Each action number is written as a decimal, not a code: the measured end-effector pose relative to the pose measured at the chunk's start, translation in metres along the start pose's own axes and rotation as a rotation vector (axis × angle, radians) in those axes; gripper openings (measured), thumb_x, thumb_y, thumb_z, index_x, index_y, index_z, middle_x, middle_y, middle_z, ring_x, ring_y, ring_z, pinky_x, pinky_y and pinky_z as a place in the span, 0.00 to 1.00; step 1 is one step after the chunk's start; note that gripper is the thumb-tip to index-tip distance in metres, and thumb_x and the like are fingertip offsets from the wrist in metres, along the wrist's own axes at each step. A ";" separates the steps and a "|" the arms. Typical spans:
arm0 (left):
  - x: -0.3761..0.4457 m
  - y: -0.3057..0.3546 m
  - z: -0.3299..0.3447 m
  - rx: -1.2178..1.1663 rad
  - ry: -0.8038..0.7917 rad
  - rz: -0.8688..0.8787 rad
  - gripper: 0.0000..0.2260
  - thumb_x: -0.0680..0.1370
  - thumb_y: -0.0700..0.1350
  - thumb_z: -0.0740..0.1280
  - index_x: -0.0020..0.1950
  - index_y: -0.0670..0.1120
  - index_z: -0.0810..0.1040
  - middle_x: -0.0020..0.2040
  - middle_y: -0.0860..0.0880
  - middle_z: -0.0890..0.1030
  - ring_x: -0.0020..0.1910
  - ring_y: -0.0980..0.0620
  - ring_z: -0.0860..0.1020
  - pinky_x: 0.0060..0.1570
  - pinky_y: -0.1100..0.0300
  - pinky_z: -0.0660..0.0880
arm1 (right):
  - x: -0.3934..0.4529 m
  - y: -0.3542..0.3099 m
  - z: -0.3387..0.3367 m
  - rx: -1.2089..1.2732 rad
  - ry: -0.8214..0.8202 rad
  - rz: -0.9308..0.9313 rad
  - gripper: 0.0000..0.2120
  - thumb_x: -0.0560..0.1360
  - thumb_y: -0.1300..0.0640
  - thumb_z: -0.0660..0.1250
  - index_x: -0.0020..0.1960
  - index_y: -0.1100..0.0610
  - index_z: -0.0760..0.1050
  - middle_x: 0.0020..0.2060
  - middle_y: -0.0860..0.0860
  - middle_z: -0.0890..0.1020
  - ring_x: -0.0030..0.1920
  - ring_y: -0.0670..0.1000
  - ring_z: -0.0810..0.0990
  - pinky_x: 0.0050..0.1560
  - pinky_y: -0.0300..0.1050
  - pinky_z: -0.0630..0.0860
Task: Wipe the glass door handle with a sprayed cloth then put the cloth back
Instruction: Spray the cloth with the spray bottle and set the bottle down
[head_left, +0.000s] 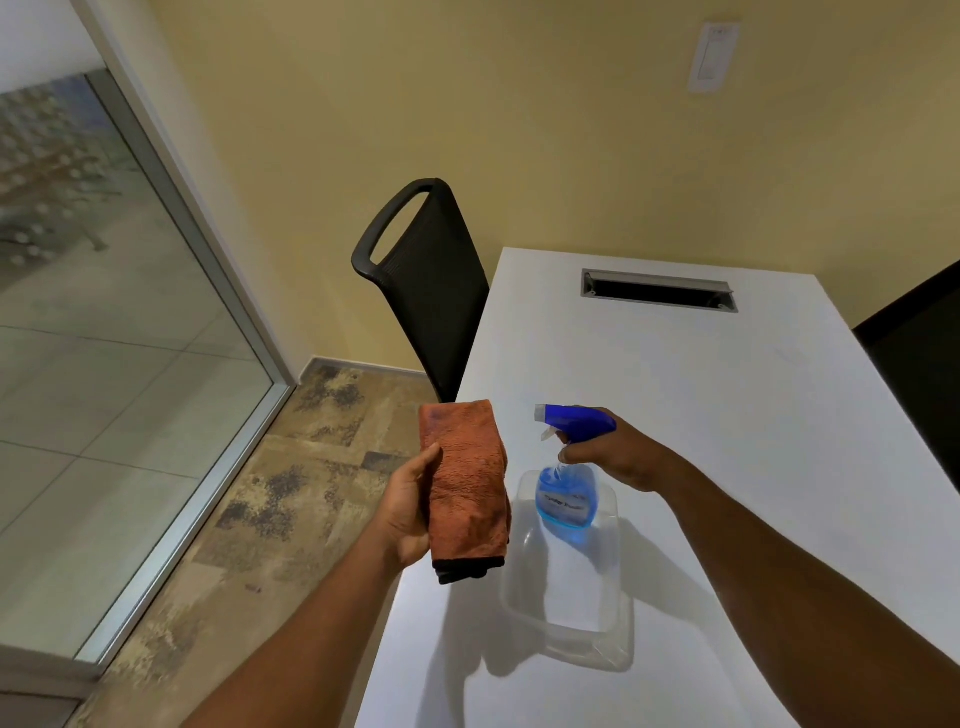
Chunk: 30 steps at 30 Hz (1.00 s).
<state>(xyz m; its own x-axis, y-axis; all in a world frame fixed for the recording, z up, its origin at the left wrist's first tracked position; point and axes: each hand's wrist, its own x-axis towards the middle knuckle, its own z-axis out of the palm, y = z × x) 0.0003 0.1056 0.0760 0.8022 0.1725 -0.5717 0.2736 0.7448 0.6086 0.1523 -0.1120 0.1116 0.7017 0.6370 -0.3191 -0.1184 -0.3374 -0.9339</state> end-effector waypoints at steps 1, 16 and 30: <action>0.001 0.000 0.000 0.002 -0.001 0.000 0.19 0.82 0.52 0.63 0.66 0.41 0.78 0.53 0.39 0.86 0.51 0.38 0.84 0.57 0.44 0.78 | 0.003 0.001 -0.001 0.003 0.001 0.005 0.18 0.71 0.76 0.68 0.50 0.55 0.76 0.41 0.52 0.80 0.44 0.49 0.78 0.40 0.38 0.78; 0.010 -0.009 0.008 0.031 0.042 -0.037 0.18 0.81 0.52 0.64 0.63 0.41 0.79 0.52 0.39 0.86 0.53 0.38 0.83 0.56 0.45 0.78 | 0.020 0.036 -0.011 0.060 0.027 0.020 0.21 0.72 0.76 0.68 0.57 0.56 0.75 0.44 0.52 0.79 0.47 0.50 0.77 0.43 0.39 0.78; 0.012 -0.011 0.023 0.079 0.050 -0.027 0.17 0.81 0.53 0.65 0.63 0.42 0.80 0.50 0.41 0.87 0.45 0.42 0.87 0.50 0.47 0.79 | 0.011 0.044 -0.012 0.100 0.066 0.076 0.17 0.71 0.74 0.70 0.54 0.57 0.76 0.43 0.53 0.82 0.47 0.51 0.80 0.41 0.39 0.79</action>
<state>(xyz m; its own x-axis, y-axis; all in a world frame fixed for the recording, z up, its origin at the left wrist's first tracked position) 0.0189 0.0844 0.0749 0.7673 0.1862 -0.6137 0.3371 0.6970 0.6329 0.1634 -0.1277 0.0690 0.7325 0.5643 -0.3809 -0.2399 -0.3097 -0.9201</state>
